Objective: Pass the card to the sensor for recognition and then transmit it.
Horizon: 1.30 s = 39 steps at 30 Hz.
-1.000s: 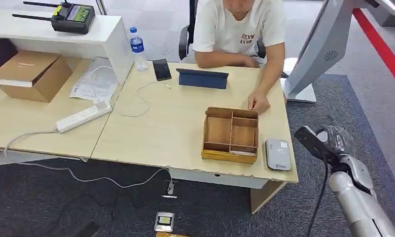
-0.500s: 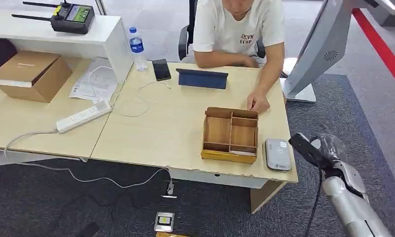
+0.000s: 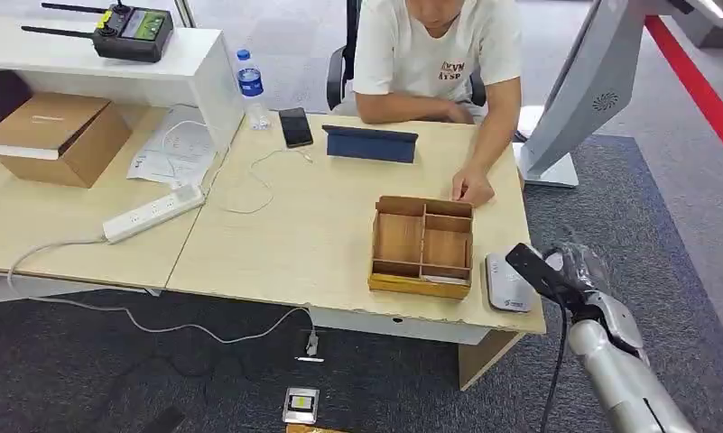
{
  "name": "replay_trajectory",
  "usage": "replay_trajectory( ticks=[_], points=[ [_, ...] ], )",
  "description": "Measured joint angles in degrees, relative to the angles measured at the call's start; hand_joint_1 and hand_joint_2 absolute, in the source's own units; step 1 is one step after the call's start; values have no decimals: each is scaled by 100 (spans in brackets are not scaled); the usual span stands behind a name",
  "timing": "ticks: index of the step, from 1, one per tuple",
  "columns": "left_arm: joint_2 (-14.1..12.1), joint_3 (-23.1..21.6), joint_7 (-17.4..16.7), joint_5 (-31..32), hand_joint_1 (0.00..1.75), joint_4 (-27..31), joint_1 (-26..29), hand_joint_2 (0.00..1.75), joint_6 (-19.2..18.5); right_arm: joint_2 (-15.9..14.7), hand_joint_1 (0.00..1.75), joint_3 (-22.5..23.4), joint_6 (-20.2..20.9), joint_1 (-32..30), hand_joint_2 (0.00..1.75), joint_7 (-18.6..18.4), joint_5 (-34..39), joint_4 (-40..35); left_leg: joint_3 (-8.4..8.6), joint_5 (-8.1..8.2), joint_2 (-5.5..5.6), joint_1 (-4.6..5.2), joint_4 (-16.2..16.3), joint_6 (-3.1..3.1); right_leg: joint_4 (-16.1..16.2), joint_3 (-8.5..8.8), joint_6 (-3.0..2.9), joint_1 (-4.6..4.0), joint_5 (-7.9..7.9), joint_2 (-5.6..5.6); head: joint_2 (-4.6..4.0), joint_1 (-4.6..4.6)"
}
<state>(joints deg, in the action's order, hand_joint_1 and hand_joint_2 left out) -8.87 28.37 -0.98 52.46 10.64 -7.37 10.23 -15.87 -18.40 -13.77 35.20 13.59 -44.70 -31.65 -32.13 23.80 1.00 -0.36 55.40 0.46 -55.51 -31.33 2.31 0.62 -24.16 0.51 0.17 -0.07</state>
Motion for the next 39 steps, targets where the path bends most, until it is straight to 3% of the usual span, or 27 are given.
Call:
replay_trajectory(
  ticks=[39],
  points=[
    [13,0,-31,66,0,0,14,0,42,227,175,-184,135,-318,175,59,468,133,12,0,-2,0,0,0,1,7,-1,0,0,1,0,-2]
  ],
)
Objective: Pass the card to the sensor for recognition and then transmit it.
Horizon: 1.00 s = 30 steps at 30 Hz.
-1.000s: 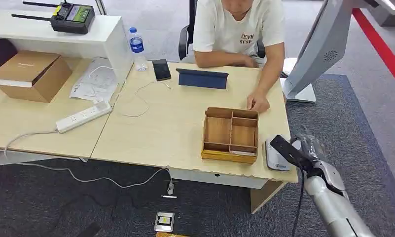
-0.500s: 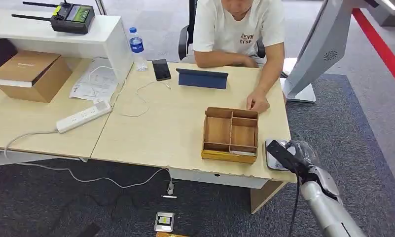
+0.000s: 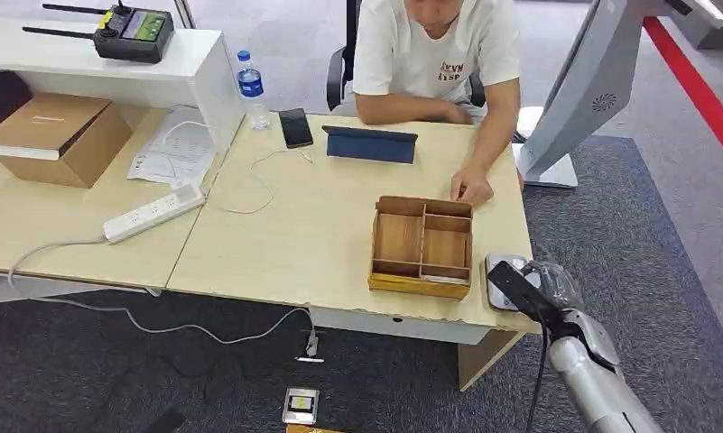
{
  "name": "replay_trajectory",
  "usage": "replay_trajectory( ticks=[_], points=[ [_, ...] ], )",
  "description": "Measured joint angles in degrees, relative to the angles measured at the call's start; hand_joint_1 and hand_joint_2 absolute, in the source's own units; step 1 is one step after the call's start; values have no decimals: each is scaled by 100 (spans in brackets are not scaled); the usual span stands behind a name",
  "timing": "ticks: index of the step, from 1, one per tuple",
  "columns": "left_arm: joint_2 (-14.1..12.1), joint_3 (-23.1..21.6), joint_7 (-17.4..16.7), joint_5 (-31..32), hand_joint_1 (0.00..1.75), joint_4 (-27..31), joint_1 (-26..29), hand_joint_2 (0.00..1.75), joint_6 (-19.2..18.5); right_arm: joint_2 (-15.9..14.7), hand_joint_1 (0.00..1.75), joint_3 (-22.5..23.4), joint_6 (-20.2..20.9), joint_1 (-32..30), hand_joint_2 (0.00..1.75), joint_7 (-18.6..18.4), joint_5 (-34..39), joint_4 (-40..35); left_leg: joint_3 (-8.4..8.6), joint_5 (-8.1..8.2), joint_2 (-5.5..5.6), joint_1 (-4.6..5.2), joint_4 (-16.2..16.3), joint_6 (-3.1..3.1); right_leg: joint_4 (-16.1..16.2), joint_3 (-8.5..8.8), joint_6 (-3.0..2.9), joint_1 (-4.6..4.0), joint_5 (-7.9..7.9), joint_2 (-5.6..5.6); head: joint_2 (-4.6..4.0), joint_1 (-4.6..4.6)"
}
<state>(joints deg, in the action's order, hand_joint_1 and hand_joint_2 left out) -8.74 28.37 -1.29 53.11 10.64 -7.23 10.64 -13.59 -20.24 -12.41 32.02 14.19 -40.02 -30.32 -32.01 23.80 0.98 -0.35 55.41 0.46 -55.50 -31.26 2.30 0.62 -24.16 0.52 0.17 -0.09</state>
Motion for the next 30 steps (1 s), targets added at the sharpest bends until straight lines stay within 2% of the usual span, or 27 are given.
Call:
replay_trajectory(
  ticks=[20,24,30],
  points=[
    [4,0,46,98,0,0,-1,0,-20,15,175,72,181,245,175,90,107,-548,-10,-1,2,1,0,-1,-3,-2,1,1,2,0,2,0],
    [4,0,138,190,0,0,-1,0,-31,-33,175,116,395,686,175,44,18,-813,-10,-4,0,2,1,-2,-5,-9,3,3,4,2,2,0],
    [2,-2,232,352,0,0,-2,0,-72,-52,175,111,629,1688,175,68,-405,-1058,-11,-6,-4,2,1,-3,-5,-8,3,2,5,1,2,0]
  ],
)
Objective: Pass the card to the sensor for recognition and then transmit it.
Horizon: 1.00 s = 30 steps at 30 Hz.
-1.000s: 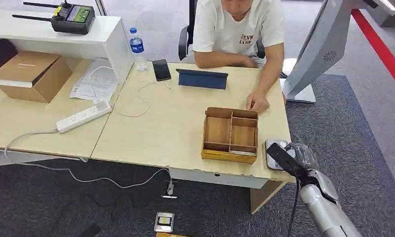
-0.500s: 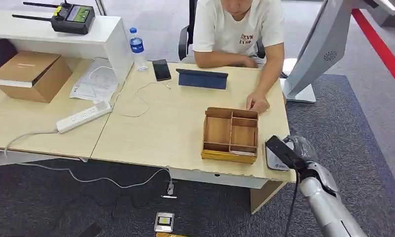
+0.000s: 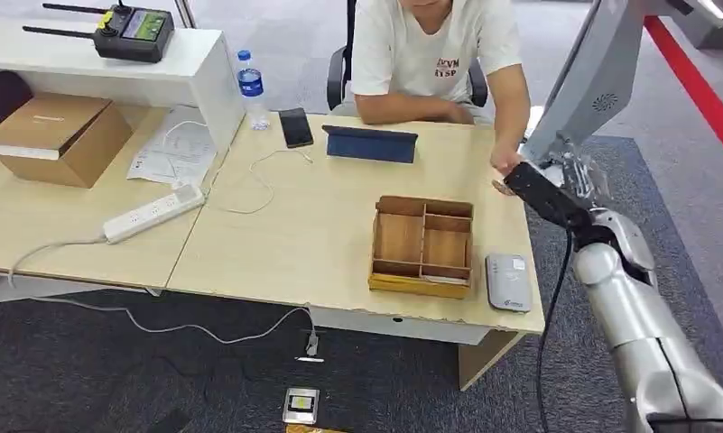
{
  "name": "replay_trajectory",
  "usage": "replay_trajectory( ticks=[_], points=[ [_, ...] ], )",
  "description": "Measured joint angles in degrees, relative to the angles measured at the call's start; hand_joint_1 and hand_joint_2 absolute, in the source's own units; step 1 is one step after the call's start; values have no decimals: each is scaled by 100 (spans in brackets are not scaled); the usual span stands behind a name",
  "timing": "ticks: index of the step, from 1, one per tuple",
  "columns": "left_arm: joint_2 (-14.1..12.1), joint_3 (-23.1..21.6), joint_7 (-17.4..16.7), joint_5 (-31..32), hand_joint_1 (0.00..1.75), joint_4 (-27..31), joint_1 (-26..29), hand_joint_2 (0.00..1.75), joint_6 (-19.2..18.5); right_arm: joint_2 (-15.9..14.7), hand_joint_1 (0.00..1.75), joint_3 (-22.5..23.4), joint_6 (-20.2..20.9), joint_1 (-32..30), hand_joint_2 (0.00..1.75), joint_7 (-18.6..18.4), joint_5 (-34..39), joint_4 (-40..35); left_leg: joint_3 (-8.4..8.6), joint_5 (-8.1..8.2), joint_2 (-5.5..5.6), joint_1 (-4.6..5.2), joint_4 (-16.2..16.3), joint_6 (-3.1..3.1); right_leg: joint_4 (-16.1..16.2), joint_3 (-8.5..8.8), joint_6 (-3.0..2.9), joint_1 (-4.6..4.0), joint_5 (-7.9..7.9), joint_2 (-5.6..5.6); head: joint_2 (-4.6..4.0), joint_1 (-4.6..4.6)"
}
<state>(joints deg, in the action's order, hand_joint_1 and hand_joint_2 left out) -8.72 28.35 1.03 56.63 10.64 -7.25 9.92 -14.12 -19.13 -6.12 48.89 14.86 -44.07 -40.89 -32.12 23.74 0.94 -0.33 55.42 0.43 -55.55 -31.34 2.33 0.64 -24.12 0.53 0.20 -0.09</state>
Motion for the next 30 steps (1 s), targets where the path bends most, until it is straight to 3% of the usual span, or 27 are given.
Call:
replay_trajectory(
  ticks=[9,17,18,19,27,28,30],
  points=[
    [7,-33,-70,170,0,2,-103,0,-70,433,175,-151,332,1011,175,127,-330,411,-1,0,3,-1,-1,0,-3,-2,-1,-5,-1,0,0,2],
    [20,-52,-149,210,0,2,-182,0,-85,951,175,-424,523,1514,175,-76,-511,1062,-1,0,3,-4,-1,-1,-6,-4,-1,-7,-1,0,0,0],
    [20,-52,-149,210,0,2,-185,0,-83,992,59,-442,529,1535,175,-109,-511,1106,-1,0,2,-4,-1,-1,-6,-3,-1,-7,-1,0,0,0],
    [20,-52,-153,207,0,2,-186,0,-83,1034,0,-448,529,1549,175,-129,-511,1156,-2,0,2,-6,-1,-1,-6,-3,-1,-7,-1,0,-2,0],
    [20,-52,-203,220,0,2,-193,0,-125,1274,0,-566,328,1643,175,-186,-513,1462,-3,1,2,-7,0,-2,-4,-7,-2,-5,-3,0,0,0],
    [20,-52,-206,223,0,2,-193,0,-125,1285,0,-577,306,1654,0,-186,-507,1491,-3,1,2,-7,0,-2,-4,-6,-3,-5,-3,0,-2,0],
    [20,-52,-206,229,0,2,-193,0,-125,1292,0,-581,304,1663,0,-186,-496,1513,-2,1,2,-7,0,-2,-4,-6,-3,-5,-2,0,0,0]
  ],
)
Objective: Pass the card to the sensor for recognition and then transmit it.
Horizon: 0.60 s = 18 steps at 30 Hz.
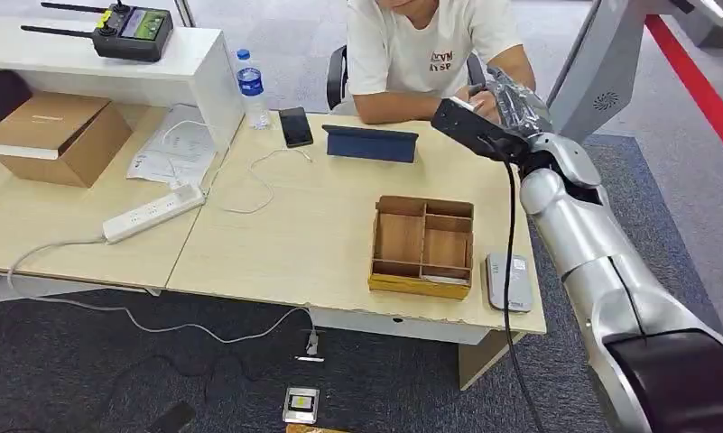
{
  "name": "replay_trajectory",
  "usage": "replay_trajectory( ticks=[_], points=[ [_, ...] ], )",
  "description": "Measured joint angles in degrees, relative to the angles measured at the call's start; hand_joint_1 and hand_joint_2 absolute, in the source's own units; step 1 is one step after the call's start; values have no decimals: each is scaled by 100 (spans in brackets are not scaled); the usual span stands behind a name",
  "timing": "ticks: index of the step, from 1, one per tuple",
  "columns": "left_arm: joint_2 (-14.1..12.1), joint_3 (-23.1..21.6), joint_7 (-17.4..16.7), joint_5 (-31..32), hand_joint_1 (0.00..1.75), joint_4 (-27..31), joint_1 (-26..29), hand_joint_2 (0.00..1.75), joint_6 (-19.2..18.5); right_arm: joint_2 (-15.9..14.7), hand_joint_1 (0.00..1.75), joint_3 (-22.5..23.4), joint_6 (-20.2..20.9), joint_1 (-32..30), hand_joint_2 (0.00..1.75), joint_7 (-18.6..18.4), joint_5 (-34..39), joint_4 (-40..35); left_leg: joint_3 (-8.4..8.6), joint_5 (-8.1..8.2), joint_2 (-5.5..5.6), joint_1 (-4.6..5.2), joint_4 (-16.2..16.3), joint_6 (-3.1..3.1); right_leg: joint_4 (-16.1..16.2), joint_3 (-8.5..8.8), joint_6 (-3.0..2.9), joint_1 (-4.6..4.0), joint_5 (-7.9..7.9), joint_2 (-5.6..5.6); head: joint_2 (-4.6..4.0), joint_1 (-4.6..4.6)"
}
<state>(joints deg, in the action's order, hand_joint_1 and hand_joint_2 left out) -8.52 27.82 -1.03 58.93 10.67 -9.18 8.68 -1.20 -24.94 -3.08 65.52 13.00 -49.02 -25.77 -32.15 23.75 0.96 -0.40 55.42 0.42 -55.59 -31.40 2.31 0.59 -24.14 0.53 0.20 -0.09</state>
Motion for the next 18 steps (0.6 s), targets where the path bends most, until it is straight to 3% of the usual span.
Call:
replay_trajectory(
  ticks=[18],
  points=[
    [-2,-2,-26,9,0,0,-5,0,0,37,0,-26,-103,70,0,96,203,238,2,0,0,0,1,0,-1,0,0,0,1,0,0,0]
  ],
)
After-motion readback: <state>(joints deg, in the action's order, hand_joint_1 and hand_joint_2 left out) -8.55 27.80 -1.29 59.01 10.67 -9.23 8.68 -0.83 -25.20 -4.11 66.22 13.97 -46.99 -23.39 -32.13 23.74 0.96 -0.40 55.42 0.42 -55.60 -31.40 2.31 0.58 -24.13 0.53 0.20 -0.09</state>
